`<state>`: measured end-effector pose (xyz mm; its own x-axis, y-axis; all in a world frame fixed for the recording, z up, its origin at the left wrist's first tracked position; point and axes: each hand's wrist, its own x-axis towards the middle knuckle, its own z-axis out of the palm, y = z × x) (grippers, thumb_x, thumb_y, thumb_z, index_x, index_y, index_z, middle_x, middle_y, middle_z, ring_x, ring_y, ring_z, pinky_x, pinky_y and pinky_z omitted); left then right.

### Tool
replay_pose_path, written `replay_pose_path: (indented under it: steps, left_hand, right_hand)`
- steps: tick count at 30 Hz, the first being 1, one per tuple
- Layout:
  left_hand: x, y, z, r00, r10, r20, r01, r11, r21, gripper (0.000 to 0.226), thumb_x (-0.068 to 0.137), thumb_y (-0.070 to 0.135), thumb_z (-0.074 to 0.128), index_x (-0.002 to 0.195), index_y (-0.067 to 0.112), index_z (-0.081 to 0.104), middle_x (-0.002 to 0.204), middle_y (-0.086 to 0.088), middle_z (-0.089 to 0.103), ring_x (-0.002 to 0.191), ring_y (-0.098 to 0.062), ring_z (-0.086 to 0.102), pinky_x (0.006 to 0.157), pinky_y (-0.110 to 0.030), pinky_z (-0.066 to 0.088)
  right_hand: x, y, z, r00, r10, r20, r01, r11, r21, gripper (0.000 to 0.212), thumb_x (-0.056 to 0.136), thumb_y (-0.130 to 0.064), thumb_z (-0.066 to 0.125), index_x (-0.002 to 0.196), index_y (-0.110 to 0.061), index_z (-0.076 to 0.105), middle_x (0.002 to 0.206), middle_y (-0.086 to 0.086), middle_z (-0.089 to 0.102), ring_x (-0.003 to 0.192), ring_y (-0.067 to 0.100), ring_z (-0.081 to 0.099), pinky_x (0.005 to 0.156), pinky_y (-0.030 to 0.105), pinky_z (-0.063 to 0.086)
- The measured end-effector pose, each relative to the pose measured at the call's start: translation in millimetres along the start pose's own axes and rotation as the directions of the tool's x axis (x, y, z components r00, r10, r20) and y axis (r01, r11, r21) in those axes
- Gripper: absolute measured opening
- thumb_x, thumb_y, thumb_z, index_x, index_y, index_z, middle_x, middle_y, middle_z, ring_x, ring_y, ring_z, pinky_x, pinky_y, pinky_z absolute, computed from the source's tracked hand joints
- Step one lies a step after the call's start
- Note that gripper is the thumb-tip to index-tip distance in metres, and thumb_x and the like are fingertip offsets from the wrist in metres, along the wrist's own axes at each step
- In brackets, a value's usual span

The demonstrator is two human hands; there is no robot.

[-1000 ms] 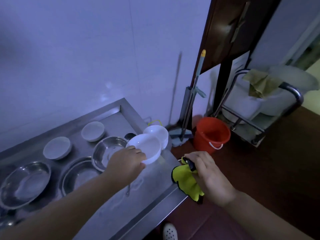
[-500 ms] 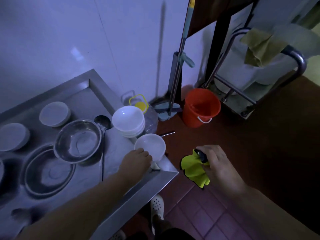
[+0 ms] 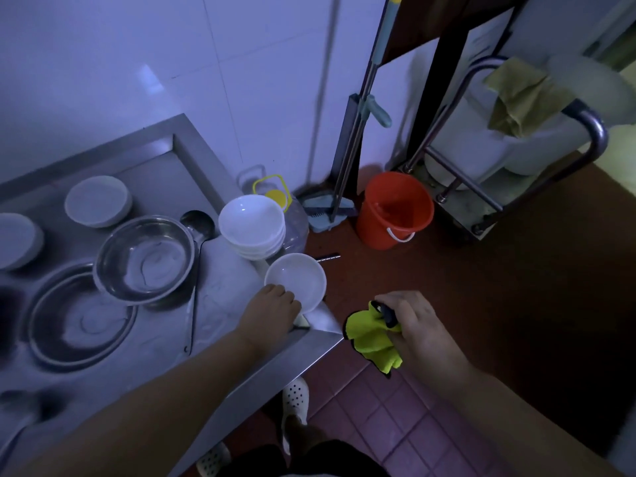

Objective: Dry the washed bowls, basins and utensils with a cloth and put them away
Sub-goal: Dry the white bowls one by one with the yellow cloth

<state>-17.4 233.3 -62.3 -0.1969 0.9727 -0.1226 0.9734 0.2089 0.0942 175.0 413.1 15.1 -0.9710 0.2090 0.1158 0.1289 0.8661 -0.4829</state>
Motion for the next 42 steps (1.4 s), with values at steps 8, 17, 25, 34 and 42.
replay_pose_path:
  steps: [8, 17, 25, 34, 42]
  left_hand:
    - [-35, 4, -27, 0.984, -0.084, -0.158, 0.076, 0.995, -0.057, 0.033, 0.072, 0.033, 0.038, 0.057, 0.014, 0.061, 0.057, -0.004, 0.057, 0.056, -0.025, 0.057, 0.061, -0.029, 0.046]
    - [-237, -53, -20, 0.81, -0.546, -0.212, 0.545, 0.836, -0.071, 0.02, 0.061, 0.018, 0.047, 0.067, 0.015, 0.066, 0.065, -0.003, 0.061, 0.062, -0.026, 0.059, 0.062, -0.031, 0.038]
    - [-472, -89, 11, 0.453, -0.891, 0.028, 0.884, 0.445, -0.142, 0.037, 0.046, 0.004, 0.088, 0.077, 0.005, 0.067, 0.073, -0.013, 0.063, 0.059, -0.031, 0.06, 0.046, -0.033, 0.049]
    - [-558, -133, 48, 0.146, -0.931, 0.335, 0.881, -0.032, -0.472, 0.031, 0.091, 0.019, 0.054, 0.113, -0.002, 0.05, 0.112, -0.02, 0.055, 0.096, -0.034, 0.056, 0.066, -0.032, 0.039]
    - [-560, -137, 58, 0.106, -0.903, 0.416, 0.785, -0.181, -0.593, 0.024, 0.086, 0.001, 0.048, 0.109, -0.004, 0.043, 0.104, -0.022, 0.058, 0.082, -0.032, 0.053, 0.061, -0.033, 0.038]
  right_hand:
    - [10, -43, 13, 0.995, -0.095, 0.042, 0.095, 0.995, -0.009, 0.043, 0.073, -0.02, 0.05, 0.116, -0.024, 0.049, 0.111, -0.011, 0.049, 0.1, 0.009, 0.045, 0.088, 0.021, 0.033]
    - [44, -163, 64, 0.933, -0.354, 0.066, 0.348, 0.934, 0.077, 0.03, 0.076, -0.019, 0.048, 0.106, -0.024, 0.048, 0.093, -0.011, 0.047, 0.083, 0.011, 0.041, 0.077, 0.027, 0.035]
    - [57, -318, 147, 0.854, -0.512, 0.094, 0.502, 0.858, 0.114, 0.042, 0.074, -0.011, 0.04, 0.116, -0.013, 0.045, 0.108, -0.003, 0.045, 0.097, 0.016, 0.045, 0.093, 0.018, 0.033]
    - [37, -433, 212, 0.828, -0.539, 0.155, 0.536, 0.842, 0.068, 0.045, 0.076, -0.016, 0.043, 0.12, -0.013, 0.045, 0.11, -0.003, 0.045, 0.099, 0.016, 0.046, 0.088, 0.025, 0.038]
    - [15, -456, 220, 0.842, -0.486, 0.232, 0.483, 0.872, 0.075, 0.05, 0.074, -0.006, 0.05, 0.122, -0.016, 0.044, 0.112, -0.007, 0.044, 0.101, 0.012, 0.046, 0.089, 0.02, 0.036]
